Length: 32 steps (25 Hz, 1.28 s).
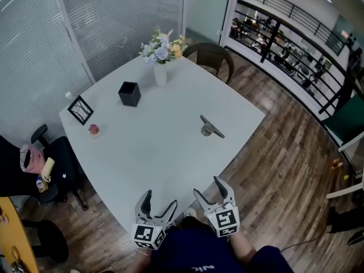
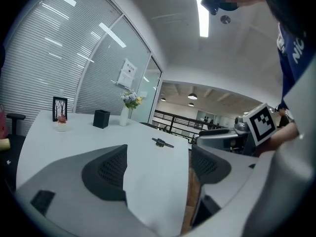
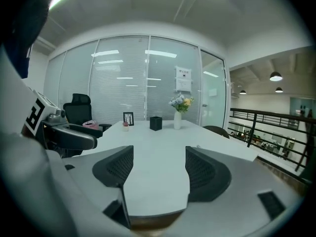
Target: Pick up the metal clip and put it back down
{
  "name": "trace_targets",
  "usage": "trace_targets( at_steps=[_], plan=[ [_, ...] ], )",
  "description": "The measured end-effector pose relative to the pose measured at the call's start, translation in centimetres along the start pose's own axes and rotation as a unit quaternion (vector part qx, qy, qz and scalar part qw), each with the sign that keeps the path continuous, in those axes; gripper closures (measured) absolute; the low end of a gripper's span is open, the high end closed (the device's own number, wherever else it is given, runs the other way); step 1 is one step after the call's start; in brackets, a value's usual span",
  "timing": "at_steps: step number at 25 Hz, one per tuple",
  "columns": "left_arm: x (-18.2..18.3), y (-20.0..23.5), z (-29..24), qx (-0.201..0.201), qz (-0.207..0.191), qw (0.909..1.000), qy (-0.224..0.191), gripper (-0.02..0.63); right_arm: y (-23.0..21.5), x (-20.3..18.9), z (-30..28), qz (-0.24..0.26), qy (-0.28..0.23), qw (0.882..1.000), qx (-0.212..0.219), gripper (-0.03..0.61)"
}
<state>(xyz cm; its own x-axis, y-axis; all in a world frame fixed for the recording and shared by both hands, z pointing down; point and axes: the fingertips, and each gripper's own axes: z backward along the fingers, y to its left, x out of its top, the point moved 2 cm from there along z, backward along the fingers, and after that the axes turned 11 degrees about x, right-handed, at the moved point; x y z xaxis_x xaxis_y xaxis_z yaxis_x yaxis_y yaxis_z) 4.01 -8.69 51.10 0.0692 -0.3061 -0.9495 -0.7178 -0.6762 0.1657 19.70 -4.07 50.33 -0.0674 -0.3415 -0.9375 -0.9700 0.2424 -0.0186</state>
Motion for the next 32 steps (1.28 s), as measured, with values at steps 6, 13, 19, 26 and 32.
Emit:
trace_targets(
  at_steps=[6,13,19,26,32],
  plan=[
    [-0.1,-1.2,0.0,-0.02,-0.006,0.9998,-0.004,0.207,1.0,-0.9,1.1,-0.007,0.003,1.0,-0.002,0.242],
    [0.0,-1.4,0.7,-0.032,-0.014,0.9994,-0.003,0.241,2.1,-0.7,1.0,-0.001,0.001,1.0,0.004,0.275],
    [0.0,-1.1,1.2,-0.028,-0.032,0.9991,-0.004,0.421,2.6,-0.2,1.0,0.009,-0.01,1.0,0.008,0.488],
    [0.8,-1.0,1.4,-0.025,-0.018,0.9993,-0.023,0.611,2.9,-0.1,0.9,0.016,-0.013,1.0,0.022,0.569],
    [0.5,-1.4,0.7,-0.039,-0.035,0.9986,-0.011,0.611,3.0,0.2,0.6,0.026,-0.01,0.999,0.029,0.571]
  ],
)
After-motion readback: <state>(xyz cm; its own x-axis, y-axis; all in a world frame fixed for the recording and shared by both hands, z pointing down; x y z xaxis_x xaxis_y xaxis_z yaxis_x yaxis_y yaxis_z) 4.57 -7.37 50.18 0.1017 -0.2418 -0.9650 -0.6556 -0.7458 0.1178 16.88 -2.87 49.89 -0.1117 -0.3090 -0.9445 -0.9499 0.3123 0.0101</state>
